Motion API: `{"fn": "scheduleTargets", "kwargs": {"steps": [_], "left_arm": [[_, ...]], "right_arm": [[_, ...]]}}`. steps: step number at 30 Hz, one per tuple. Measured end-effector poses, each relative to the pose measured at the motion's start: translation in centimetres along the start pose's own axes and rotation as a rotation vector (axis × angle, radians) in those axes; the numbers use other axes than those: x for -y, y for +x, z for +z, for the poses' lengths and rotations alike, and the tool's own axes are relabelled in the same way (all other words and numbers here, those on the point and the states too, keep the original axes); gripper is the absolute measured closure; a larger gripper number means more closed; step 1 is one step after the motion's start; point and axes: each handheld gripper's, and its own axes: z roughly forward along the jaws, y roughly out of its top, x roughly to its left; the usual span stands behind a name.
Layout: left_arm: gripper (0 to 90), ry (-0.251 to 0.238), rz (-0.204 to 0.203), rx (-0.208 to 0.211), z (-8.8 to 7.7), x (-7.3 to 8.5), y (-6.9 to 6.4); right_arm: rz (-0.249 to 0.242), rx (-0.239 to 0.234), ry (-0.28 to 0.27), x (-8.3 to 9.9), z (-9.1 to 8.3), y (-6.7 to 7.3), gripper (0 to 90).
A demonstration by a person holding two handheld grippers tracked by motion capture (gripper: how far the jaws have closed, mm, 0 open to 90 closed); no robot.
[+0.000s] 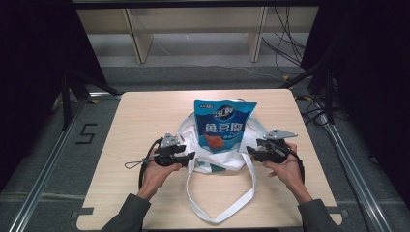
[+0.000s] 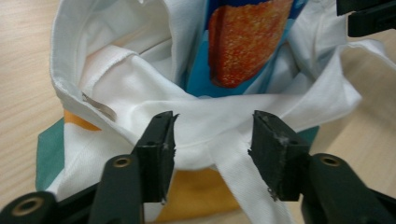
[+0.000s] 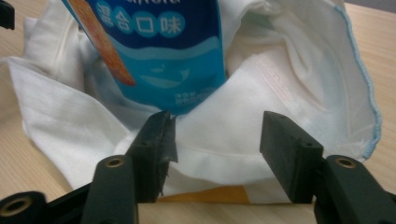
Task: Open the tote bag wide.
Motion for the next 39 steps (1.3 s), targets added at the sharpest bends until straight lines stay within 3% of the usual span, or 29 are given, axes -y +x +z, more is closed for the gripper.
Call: {"fn": "scheduleTargets", "kwargs": {"steps": [2, 4, 13, 15, 17, 22, 26, 27, 28, 31, 35, 37, 38, 39], "left_arm": [[45.4, -0.003, 0.007, 0.007, -0.4, 0.0, -0.2], [42.5, -0.001, 0.013, 0.004, -0.8, 0.2, -0.4], [33.7, 0.003, 0.045, 0.001, -2.7, 1.1, -0.4], [32.7, -0.015, 0.016, 0.007, -2.8, 1.5, -0.5], [32.0, -0.001, 0.021, 0.012, -3.1, 1.9, -0.3], [31.1, -0.032, -0.020, 0.018, -3.8, 2.5, -0.5], [29.5, -0.024, -0.011, 0.024, -4.1, 3.2, -0.8], [28.9, -0.021, 0.002, 0.028, -4.2, 3.3, -0.8], [28.3, -0.023, -0.005, 0.032, -4.2, 3.4, -0.8], [26.6, -0.049, -0.019, 0.020, -4.4, 3.8, -0.9], [24.2, -0.045, -0.040, 0.017, -4.7, 4.6, -1.1], [21.0, -0.042, -0.034, -0.005, -5.0, 4.9, -1.3], [14.9, -0.050, -0.047, -0.017, -5.2, 5.1, -1.5], [14.9, -0.048, -0.044, -0.010, -5.4, 5.3, -1.5]], "right_arm": [[0.018, 0.006, -0.004, -0.1, -0.4, 0.3, 41.8], [0.000, -0.004, -0.028, -0.1, -0.5, 0.3, 40.6], [0.010, 0.013, -0.021, 0.3, -1.3, 0.6, 37.1], [0.011, 0.006, -0.021, 0.4, -1.4, 0.8, 36.7], [-0.004, 0.004, -0.001, 0.5, -1.5, 1.0, 36.2], [-0.004, -0.002, -0.002, 0.7, -2.0, 1.5, 35.7], [-0.015, 0.001, -0.005, 0.9, -2.3, 1.5, 35.2], [-0.043, 0.001, -0.014, 1.0, -2.2, 1.3, 34.6], [-0.018, 0.000, -0.015, 1.1, -2.3, 1.5, 34.3], [-0.014, -0.001, -0.003, 1.3, -2.5, 1.5, 33.9], [-0.015, 0.004, 0.001, 1.7, -2.8, 1.5, 33.5], [-0.015, 0.008, 0.002, 1.8, -2.9, 1.6, 33.4], [-0.011, 0.001, 0.008, 1.9, -3.2, 1.9, 33.3], [-0.011, 0.001, 0.008, 1.9, -3.2, 1.9, 33.3]]}}
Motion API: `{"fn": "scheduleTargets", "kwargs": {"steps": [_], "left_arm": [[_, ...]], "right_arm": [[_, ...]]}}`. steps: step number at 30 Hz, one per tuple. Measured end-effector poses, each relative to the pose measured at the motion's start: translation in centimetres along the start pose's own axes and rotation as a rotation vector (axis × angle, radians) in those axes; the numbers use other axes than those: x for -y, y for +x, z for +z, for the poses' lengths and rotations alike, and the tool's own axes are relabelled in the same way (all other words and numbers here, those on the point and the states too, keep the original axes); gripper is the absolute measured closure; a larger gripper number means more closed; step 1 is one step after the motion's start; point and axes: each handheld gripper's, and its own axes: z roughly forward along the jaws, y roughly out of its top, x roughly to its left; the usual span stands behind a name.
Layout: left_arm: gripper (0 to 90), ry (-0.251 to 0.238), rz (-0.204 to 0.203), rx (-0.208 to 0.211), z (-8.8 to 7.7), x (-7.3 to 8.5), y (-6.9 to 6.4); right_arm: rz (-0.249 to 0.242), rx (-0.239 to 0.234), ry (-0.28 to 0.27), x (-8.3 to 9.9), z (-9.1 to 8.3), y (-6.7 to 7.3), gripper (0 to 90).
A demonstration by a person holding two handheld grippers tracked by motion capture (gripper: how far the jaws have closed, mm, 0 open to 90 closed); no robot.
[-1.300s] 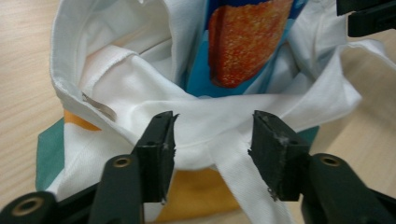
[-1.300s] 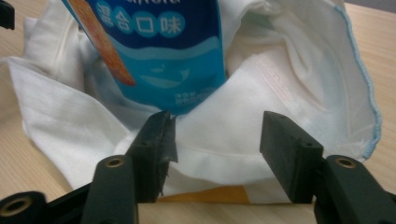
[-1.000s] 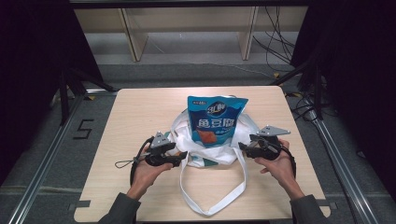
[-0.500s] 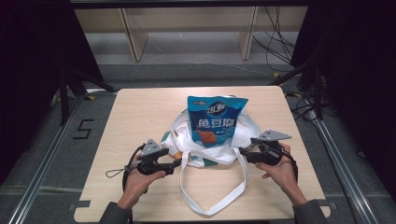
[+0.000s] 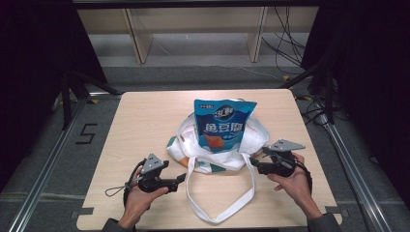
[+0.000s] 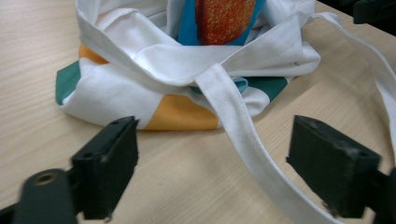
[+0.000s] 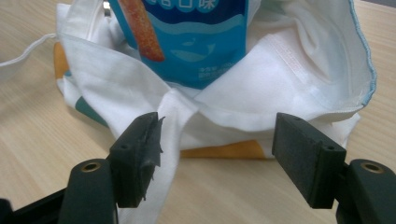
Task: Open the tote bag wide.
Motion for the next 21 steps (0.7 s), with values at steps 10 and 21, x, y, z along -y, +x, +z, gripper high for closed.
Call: {"fn": "scheduleTargets", "kwargs": {"steps": [10, 21], "left_arm": [[15.1, -0.014, 0.047, -0.043, -1.1, 1.7, -1.6], [15.3, 0.045, 0.080, 0.001, -1.2, 2.7, -3.0]], "right_arm": [[-0.004, -0.003, 0.012, 1.8, -1.6, 0.9, 32.9], [-0.002, -0.019, 0.012, 4.2, -3.4, 1.5, 31.7]]}}
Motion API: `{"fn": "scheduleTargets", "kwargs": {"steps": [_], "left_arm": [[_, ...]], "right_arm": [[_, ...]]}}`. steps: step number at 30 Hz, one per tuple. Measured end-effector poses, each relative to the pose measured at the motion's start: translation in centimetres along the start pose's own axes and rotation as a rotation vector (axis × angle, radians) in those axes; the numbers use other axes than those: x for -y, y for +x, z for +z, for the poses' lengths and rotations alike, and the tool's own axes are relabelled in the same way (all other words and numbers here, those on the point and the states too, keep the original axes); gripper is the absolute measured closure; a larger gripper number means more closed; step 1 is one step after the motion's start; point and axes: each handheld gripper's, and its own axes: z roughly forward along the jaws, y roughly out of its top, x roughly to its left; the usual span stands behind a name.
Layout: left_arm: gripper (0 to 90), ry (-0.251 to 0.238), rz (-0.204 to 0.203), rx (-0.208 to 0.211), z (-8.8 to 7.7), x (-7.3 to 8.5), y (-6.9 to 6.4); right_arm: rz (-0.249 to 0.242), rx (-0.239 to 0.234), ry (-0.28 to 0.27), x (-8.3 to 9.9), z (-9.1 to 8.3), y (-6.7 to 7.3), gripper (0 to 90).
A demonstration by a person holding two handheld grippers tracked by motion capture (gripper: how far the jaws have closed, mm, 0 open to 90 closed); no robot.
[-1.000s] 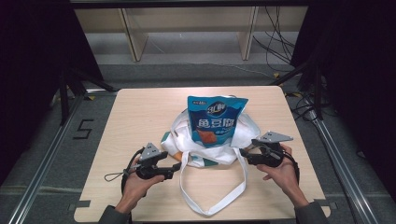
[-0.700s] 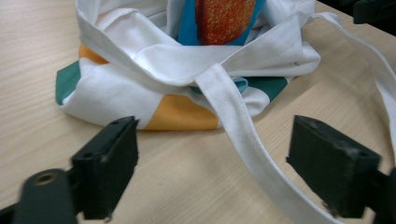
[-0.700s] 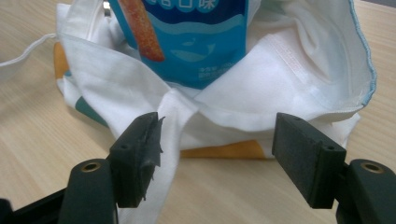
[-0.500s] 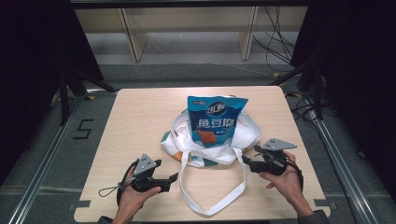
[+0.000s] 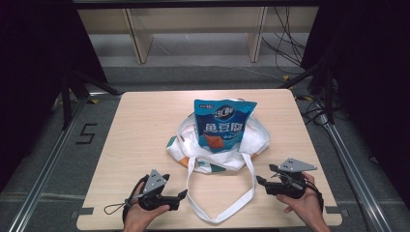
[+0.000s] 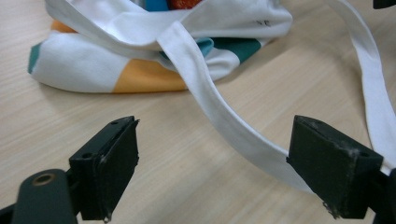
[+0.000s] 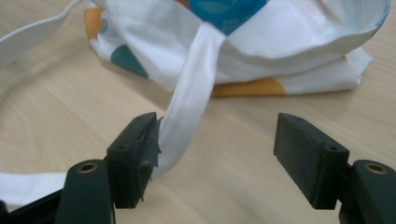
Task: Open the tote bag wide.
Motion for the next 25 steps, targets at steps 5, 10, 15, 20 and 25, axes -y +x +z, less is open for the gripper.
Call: {"fn": "scheduleTargets", "kwargs": {"steps": [5, 10, 15, 20, 25], "left_arm": [[15.4, 0.007, 0.015, 0.003, -0.2, 0.4, -0.9], [15.3, 0.013, 0.024, 0.019, -0.2, 0.7, -1.6], [15.3, 0.039, 0.065, 0.015, -0.4, 0.6, -1.3], [15.3, 0.031, 0.054, 0.013, -0.3, 0.6, -1.4], [15.3, 0.039, 0.028, 0.008, -0.1, 0.7, -1.4]], "right_arm": [[0.005, -0.008, 0.025, 0.9, -0.6, 0.7, 30.4], [-0.022, -0.019, 0.049, 1.9, -1.1, 1.0, 29.3], [-0.045, -0.024, 0.065, 2.5, -1.4, 1.3, 28.6], [-0.035, -0.024, 0.083, 2.6, -1.4, 1.2, 28.3], [-0.020, -0.029, 0.088, 2.7, -1.3, 1.3, 28.1]]}}
